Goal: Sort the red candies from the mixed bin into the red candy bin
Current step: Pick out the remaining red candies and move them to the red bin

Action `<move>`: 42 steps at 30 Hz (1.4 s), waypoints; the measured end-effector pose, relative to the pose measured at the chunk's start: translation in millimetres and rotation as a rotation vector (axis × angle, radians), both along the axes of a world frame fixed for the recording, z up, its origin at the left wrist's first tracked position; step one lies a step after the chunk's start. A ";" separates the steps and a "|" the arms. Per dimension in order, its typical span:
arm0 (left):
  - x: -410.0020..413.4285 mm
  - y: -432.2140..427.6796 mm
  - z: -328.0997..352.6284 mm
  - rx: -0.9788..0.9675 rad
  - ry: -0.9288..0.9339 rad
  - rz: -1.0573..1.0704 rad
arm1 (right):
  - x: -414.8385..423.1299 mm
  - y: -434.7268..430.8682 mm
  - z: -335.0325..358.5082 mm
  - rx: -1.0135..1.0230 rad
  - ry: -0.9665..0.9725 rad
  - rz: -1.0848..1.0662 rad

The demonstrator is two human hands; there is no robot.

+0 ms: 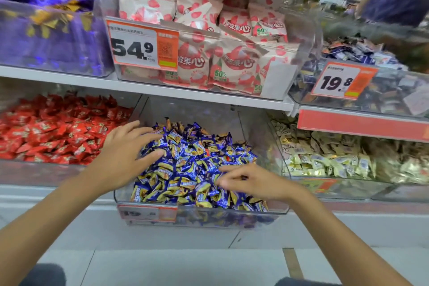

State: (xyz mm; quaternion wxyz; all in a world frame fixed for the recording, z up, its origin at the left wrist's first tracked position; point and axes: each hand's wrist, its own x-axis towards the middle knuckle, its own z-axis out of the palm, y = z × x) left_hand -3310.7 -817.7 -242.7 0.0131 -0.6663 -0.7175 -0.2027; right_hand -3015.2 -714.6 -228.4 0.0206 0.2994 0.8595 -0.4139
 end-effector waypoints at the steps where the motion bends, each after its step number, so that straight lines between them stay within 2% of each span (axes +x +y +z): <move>1: 5.4 -0.5 1.7 0.007 0.050 -0.013 | 2.5 6.6 -3.7 0.040 0.045 -0.096; 4: 28.0 14.1 6.0 0.012 0.177 -0.091 | -4.5 34.3 -14.8 0.214 0.000 -0.286; 6: 49.5 42.2 4.6 -0.063 0.107 -0.166 | -18.5 49.1 -20.6 0.231 -0.010 -0.337; 8: 70.9 75.4 -6.2 -0.217 0.016 -0.219 | -33.7 62.7 -31.4 0.275 -0.081 -0.301; 9: 79.2 89.7 -14.4 -0.325 0.010 -0.236 | -37.8 68.7 -39.3 0.310 -0.184 -0.268; 11: 83.5 111.7 -32.9 -0.529 0.106 -0.267 | -36.0 71.7 -47.8 0.392 -0.400 -0.237; 12: 79.6 116.9 -38.1 -0.584 0.183 -0.267 | -30.9 71.3 -49.0 0.439 -0.444 -0.268; 14: 67.3 116.1 -36.1 -0.560 0.318 -0.225 | -20.9 69.1 -48.2 0.493 -0.418 -0.368; 17: 49.8 113.4 -25.2 -0.426 0.454 -0.146 | -15.4 68.6 -46.0 0.464 -0.256 -0.465; 18: 47.0 116.2 -24.8 -0.364 0.413 -0.133 | -17.6 69.0 -43.5 0.448 -0.191 -0.493; 20: 50.1 127.3 -28.5 -0.287 0.167 -0.146 | -24.2 73.7 -40.5 0.371 -0.070 -0.557; 22: 58.7 141.5 -37.1 -0.373 -0.010 -0.180 | -30.2 81.6 -41.6 0.278 -0.080 -0.577; 24: 66.4 151.5 -46.7 -0.467 0.061 -0.163 | -33.6 91.2 -51.6 0.220 -0.191 -0.532; 26: 67.1 157.7 -50.9 -0.458 0.111 -0.124 | -36.1 96.2 -63.5 0.165 -0.273 -0.468; 30: 64.6 156.3 -47.8 -0.395 0.100 -0.084 | -42.1 98.3 -75.3 0.074 -0.165 -0.492; 36: 54.0 127.1 -26.7 -0.244 -0.152 -0.056 | -40.0 85.7 -66.5 -0.052 0.023 -0.490; 42: 44.5 93.6 -12.2 -0.268 -0.407 -0.098 | -25.7 51.9 -36.9 -0.088 0.231 -0.538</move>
